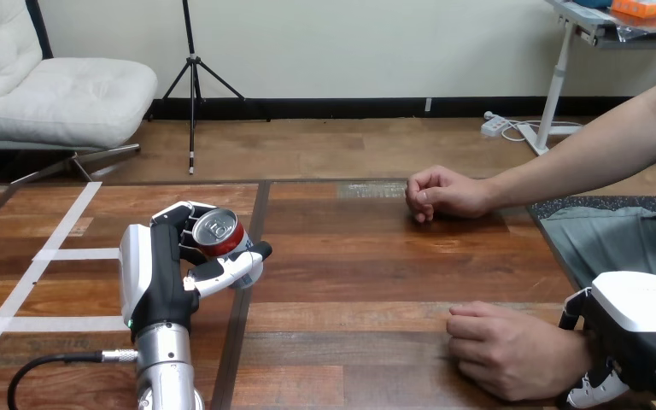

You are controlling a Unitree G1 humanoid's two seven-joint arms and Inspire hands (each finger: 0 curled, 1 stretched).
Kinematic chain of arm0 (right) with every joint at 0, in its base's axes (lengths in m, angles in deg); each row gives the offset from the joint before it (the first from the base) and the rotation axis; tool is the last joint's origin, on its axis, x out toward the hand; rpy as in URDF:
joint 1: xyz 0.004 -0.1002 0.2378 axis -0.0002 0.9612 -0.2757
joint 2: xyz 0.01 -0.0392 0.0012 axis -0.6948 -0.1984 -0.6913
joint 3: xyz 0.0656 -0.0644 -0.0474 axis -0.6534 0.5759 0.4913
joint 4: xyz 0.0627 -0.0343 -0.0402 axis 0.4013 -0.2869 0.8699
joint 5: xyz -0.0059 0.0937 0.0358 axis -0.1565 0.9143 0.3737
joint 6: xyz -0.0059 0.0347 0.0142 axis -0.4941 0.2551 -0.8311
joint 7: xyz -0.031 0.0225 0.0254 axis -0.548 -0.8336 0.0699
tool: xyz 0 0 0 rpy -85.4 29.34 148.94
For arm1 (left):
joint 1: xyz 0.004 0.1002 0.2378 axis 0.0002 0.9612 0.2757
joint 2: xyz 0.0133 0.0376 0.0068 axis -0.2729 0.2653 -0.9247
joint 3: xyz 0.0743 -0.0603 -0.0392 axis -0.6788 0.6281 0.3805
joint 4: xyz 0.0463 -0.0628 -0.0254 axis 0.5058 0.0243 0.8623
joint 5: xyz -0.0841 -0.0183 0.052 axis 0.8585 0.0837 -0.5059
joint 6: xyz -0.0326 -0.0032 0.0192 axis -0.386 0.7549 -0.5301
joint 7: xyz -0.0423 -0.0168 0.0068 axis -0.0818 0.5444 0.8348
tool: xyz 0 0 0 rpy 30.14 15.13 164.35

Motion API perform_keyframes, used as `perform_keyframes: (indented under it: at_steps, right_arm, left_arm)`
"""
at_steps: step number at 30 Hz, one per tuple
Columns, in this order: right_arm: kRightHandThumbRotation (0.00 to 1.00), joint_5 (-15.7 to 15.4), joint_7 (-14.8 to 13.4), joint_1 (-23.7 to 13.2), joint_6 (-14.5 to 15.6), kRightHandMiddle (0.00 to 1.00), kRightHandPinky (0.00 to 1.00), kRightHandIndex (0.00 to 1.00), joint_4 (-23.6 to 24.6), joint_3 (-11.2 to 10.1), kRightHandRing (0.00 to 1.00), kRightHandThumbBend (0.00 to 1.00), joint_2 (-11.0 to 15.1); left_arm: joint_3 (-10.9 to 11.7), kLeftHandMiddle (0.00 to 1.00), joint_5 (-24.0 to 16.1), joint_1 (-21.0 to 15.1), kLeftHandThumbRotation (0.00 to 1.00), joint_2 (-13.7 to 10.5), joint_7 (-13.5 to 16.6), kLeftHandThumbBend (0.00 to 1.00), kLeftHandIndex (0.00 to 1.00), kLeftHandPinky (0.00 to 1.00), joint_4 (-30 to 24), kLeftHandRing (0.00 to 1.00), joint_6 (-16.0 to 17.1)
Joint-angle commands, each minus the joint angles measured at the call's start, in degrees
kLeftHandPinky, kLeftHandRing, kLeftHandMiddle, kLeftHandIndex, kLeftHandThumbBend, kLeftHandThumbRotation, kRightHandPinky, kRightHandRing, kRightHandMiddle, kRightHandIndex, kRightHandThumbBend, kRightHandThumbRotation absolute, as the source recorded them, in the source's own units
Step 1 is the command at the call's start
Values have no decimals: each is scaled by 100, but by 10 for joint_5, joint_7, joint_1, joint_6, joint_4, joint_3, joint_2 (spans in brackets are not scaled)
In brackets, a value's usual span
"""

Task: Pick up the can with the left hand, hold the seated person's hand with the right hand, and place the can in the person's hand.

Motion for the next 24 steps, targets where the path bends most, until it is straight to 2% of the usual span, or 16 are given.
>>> perform_keyframes:
  at_steps: [1,11,17,24]
  right_arm:
    - [0,2,5,7,-5,47,29,51,-21,21,39,90,8]
    - [0,1,-10,7,-9,44,28,48,-27,23,37,84,7]
    - [0,-11,-3,7,1,42,26,45,-24,29,35,81,7]
    - [0,-14,12,7,9,44,28,46,-20,32,37,77,10]
  left_arm:
    - [2,46,-6,-28,0,-5,5,63,48,39,-42,43,2]
    - [3,46,-3,-29,0,-5,2,63,48,39,-40,43,6]
    - [5,45,1,-30,0,-4,1,63,48,39,-36,42,10]
    - [4,45,1,-31,0,-4,2,63,47,39,-35,42,12]
